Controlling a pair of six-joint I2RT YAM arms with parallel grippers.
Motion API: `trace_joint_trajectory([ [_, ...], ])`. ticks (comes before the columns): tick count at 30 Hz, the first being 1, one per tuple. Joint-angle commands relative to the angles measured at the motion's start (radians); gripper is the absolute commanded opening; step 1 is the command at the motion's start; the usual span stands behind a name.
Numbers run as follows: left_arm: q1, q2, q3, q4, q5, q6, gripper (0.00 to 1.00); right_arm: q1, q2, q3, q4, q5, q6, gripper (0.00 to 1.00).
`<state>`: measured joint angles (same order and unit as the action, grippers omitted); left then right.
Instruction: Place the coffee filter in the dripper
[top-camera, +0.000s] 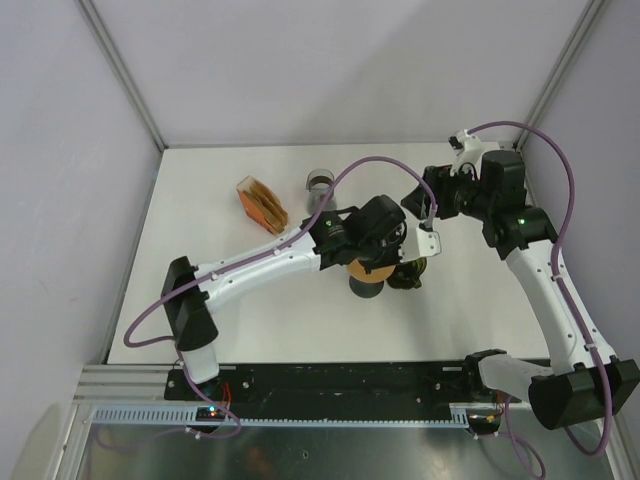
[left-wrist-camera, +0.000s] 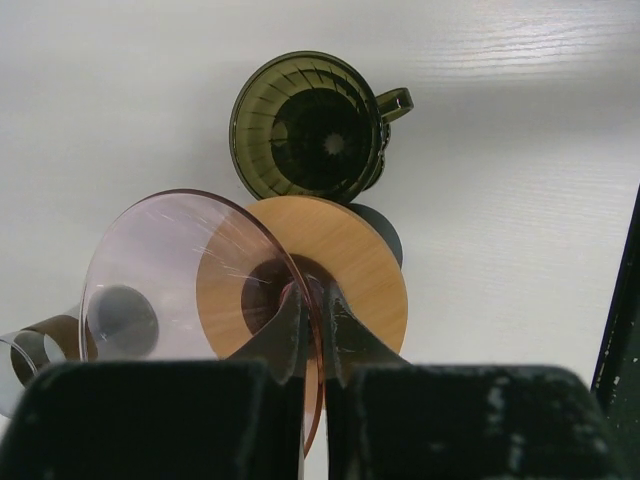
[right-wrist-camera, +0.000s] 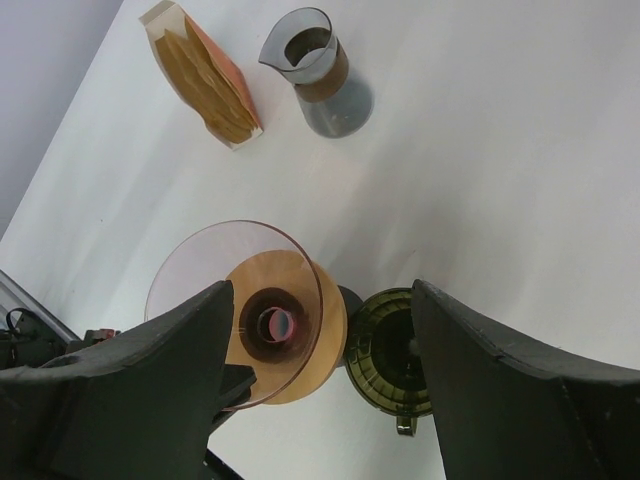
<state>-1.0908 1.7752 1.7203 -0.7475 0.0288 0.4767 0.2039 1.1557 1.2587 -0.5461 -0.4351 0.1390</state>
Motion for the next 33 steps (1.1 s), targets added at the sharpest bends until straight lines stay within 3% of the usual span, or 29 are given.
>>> trace_joint_trajectory([
  [1,-0.005,-0.073,-0.023,0.075,0.003,-0.020,0.00,0.009,-0.003,0.002,0.041,-0.025,0.001,0.76],
  [11,-0.005,-0.097,-0.104,0.110,0.055,-0.038,0.01,0.055,0.041,-0.005,0.041,-0.001,0.005,0.76],
  [18,-0.005,-0.113,-0.095,0.107,0.029,-0.047,0.39,0.121,0.107,-0.007,0.027,0.038,-0.005,0.78],
  [33,-0.004,-0.140,-0.018,0.041,0.030,-0.055,0.66,0.174,0.115,-0.007,0.018,0.091,-0.019,0.77],
])
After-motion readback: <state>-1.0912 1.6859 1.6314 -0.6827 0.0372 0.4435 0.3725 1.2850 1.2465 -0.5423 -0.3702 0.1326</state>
